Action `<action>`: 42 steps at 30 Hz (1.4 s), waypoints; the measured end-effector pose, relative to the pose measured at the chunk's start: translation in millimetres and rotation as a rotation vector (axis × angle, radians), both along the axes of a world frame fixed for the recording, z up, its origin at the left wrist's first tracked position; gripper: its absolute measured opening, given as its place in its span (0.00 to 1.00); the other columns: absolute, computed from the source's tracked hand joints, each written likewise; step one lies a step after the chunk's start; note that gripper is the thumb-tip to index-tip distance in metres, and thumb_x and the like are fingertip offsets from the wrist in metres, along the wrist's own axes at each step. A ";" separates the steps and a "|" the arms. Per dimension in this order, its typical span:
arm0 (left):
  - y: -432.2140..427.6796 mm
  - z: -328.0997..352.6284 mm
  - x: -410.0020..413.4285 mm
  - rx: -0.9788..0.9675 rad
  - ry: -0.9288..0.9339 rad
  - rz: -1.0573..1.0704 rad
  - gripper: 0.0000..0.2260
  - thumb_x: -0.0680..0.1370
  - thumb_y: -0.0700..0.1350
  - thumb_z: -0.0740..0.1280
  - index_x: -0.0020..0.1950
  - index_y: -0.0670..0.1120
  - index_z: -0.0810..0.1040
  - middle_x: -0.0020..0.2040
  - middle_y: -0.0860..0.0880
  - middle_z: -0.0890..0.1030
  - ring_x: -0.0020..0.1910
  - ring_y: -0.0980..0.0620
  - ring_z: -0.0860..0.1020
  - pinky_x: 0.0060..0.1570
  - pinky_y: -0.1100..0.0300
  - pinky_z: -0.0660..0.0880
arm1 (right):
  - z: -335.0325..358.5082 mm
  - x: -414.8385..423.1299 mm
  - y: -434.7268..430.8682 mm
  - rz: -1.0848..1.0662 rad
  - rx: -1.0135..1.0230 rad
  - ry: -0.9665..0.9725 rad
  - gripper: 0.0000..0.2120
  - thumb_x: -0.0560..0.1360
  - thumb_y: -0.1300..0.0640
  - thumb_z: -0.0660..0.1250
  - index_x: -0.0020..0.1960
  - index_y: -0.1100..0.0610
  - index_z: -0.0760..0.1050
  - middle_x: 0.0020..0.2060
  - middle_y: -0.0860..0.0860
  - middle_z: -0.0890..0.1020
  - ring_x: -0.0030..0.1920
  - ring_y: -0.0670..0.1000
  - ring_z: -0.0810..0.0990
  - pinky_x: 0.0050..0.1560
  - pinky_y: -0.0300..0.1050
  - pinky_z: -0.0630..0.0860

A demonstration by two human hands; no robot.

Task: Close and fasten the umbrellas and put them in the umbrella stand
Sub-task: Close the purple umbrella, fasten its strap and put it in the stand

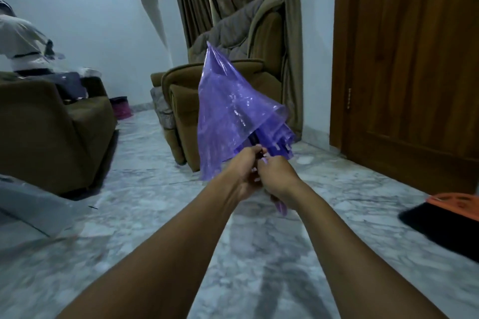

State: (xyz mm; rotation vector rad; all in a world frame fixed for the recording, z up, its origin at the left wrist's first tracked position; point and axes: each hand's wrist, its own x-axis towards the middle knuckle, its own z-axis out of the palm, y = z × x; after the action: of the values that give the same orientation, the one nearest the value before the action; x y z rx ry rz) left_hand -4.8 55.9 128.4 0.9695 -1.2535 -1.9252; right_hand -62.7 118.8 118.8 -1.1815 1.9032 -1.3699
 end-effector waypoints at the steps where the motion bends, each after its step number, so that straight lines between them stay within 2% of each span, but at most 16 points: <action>1: 1.9 0.8 1.7 0.002 -0.004 -0.020 0.13 0.80 0.46 0.59 0.36 0.49 0.73 0.27 0.52 0.73 0.25 0.55 0.70 0.29 0.63 0.63 | -0.4 -0.8 1.4 0.011 -0.007 -0.014 0.14 0.81 0.54 0.54 0.53 0.58 0.76 0.38 0.57 0.80 0.28 0.52 0.73 0.22 0.37 0.65; 4: 4.3 7.2 8.0 -0.022 0.003 -0.058 0.13 0.82 0.49 0.58 0.39 0.50 0.74 0.26 0.53 0.76 0.19 0.58 0.73 0.29 0.65 0.69 | -0.4 -1.8 0.6 0.023 -0.026 -0.047 0.14 0.81 0.52 0.55 0.49 0.58 0.76 0.30 0.54 0.76 0.24 0.51 0.71 0.21 0.35 0.64; 9: 5.9 12.2 13.5 -0.037 0.037 -0.083 0.10 0.82 0.50 0.58 0.50 0.49 0.76 0.40 0.50 0.78 0.34 0.56 0.78 0.34 0.63 0.74 | -3.2 -2.1 0.1 0.030 -0.091 -0.084 0.16 0.81 0.50 0.55 0.50 0.58 0.77 0.29 0.55 0.76 0.14 0.45 0.68 0.18 0.33 0.61; 12: 8.1 12.8 16.4 -0.144 -0.134 -0.051 0.12 0.81 0.50 0.60 0.54 0.45 0.80 0.43 0.48 0.80 0.38 0.52 0.78 0.42 0.57 0.75 | -11.0 -2.4 0.1 -0.002 -0.063 -0.056 0.17 0.82 0.50 0.55 0.42 0.57 0.76 0.25 0.53 0.74 0.12 0.44 0.67 0.18 0.34 0.62; 15: 6.4 10.2 26.7 -0.507 -0.382 0.281 0.18 0.76 0.52 0.62 0.41 0.39 0.82 0.33 0.46 0.80 0.26 0.51 0.77 0.33 0.58 0.77 | -16.9 -5.4 0.3 -0.045 -0.044 -0.029 0.19 0.81 0.50 0.56 0.36 0.58 0.71 0.20 0.50 0.70 0.13 0.45 0.66 0.21 0.37 0.63; 18: -3.0 15.2 42.4 -0.795 -0.400 0.750 0.23 0.76 0.58 0.59 0.28 0.42 0.73 0.30 0.47 0.76 0.29 0.49 0.72 0.34 0.55 0.70 | -20.6 -6.9 3.4 -0.042 -0.033 -0.024 0.18 0.80 0.50 0.56 0.34 0.57 0.66 0.13 0.47 0.64 0.12 0.45 0.62 0.22 0.39 0.62; 20: -19.6 32.5 45.2 -0.740 -0.322 0.860 0.22 0.74 0.66 0.58 0.35 0.49 0.75 0.43 0.47 0.80 0.41 0.48 0.77 0.44 0.56 0.73 | -22.0 -5.4 6.0 -0.041 -0.028 -0.036 0.17 0.80 0.50 0.56 0.38 0.58 0.69 0.12 0.47 0.63 0.12 0.44 0.62 0.18 0.36 0.61; 22: -37.9 54.5 39.9 -0.610 -0.311 0.777 0.28 0.69 0.73 0.58 0.52 0.51 0.77 0.59 0.46 0.76 0.57 0.45 0.76 0.60 0.48 0.73 | -21.9 -1.8 9.2 -0.031 -0.023 -0.047 0.17 0.81 0.50 0.56 0.40 0.60 0.71 0.12 0.47 0.64 0.11 0.44 0.62 0.15 0.33 0.59; 25: -50.6 81.4 22.4 -0.423 -0.310 0.521 0.53 0.61 0.75 0.67 0.78 0.50 0.56 0.77 0.42 0.58 0.74 0.38 0.62 0.70 0.38 0.63 | -24.0 2.2 11.6 0.005 -0.041 -0.038 0.17 0.80 0.50 0.57 0.38 0.59 0.70 0.11 0.47 0.63 0.12 0.45 0.62 0.16 0.34 0.59; 28: -56.7 83.8 8.2 -0.309 -0.336 0.400 0.66 0.54 0.68 0.77 0.79 0.47 0.42 0.78 0.40 0.54 0.74 0.34 0.60 0.69 0.35 0.62 | -25.8 5.2 13.4 0.054 -0.060 -0.029 0.16 0.80 0.48 0.58 0.38 0.56 0.70 0.16 0.46 0.63 0.13 0.44 0.61 0.16 0.35 0.58; 30: -61.3 77.4 6.0 -0.235 -0.322 0.401 0.63 0.52 0.63 0.81 0.77 0.44 0.51 0.73 0.38 0.66 0.66 0.36 0.72 0.63 0.36 0.71 | -25.9 5.9 14.6 0.075 -0.085 -0.005 0.17 0.80 0.49 0.59 0.35 0.55 0.66 0.19 0.44 0.62 0.14 0.44 0.60 0.16 0.36 0.57; 32: -65.5 70.4 7.3 -0.220 -0.237 0.380 0.48 0.58 0.55 0.82 0.70 0.40 0.63 0.62 0.40 0.78 0.52 0.41 0.81 0.51 0.44 0.80 | -26.2 5.3 15.1 0.081 -0.106 0.010 0.20 0.80 0.50 0.60 0.31 0.53 0.62 0.18 0.43 0.62 0.15 0.44 0.59 0.19 0.36 0.56; 35: -64.2 64.5 11.8 -0.290 -0.246 0.307 0.24 0.70 0.43 0.75 0.62 0.37 0.72 0.51 0.40 0.82 0.36 0.48 0.81 0.31 0.57 0.78 | -27.6 5.5 16.5 0.090 -0.089 -0.029 0.21 0.80 0.50 0.60 0.31 0.52 0.61 0.21 0.46 0.63 0.15 0.43 0.58 0.20 0.34 0.56; 38: -63.5 59.8 15.6 -0.309 -0.185 0.266 0.18 0.74 0.40 0.70 0.63 0.38 0.73 0.51 0.41 0.82 0.36 0.48 0.81 0.31 0.59 0.77 | -29.0 7.3 20.6 0.158 -0.040 -0.064 0.18 0.81 0.48 0.60 0.36 0.57 0.65 0.26 0.50 0.64 0.15 0.43 0.58 0.19 0.32 0.55; 40: -63.1 56.5 18.7 -0.309 -0.142 0.271 0.15 0.76 0.39 0.68 0.62 0.37 0.74 0.48 0.42 0.82 0.37 0.48 0.81 0.32 0.58 0.78 | -27.9 4.4 22.6 0.196 -0.007 -0.061 0.21 0.80 0.45 0.62 0.43 0.64 0.70 0.28 0.52 0.71 0.18 0.46 0.65 0.21 0.37 0.65; 42: -63.5 53.9 22.2 -0.326 -0.114 0.292 0.14 0.77 0.39 0.67 0.61 0.37 0.74 0.46 0.43 0.82 0.38 0.47 0.81 0.32 0.58 0.78 | -25.0 -3.3 26.8 0.118 0.001 0.074 0.22 0.76 0.37 0.63 0.45 0.56 0.78 0.29 0.49 0.81 0.25 0.49 0.78 0.33 0.48 0.78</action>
State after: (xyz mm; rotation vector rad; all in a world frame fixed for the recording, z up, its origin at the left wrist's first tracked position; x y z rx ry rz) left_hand 17.4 -7.6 182.2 1.0338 -1.3540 -1.4090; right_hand -66.0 145.6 93.8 -1.3385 1.8518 -1.2785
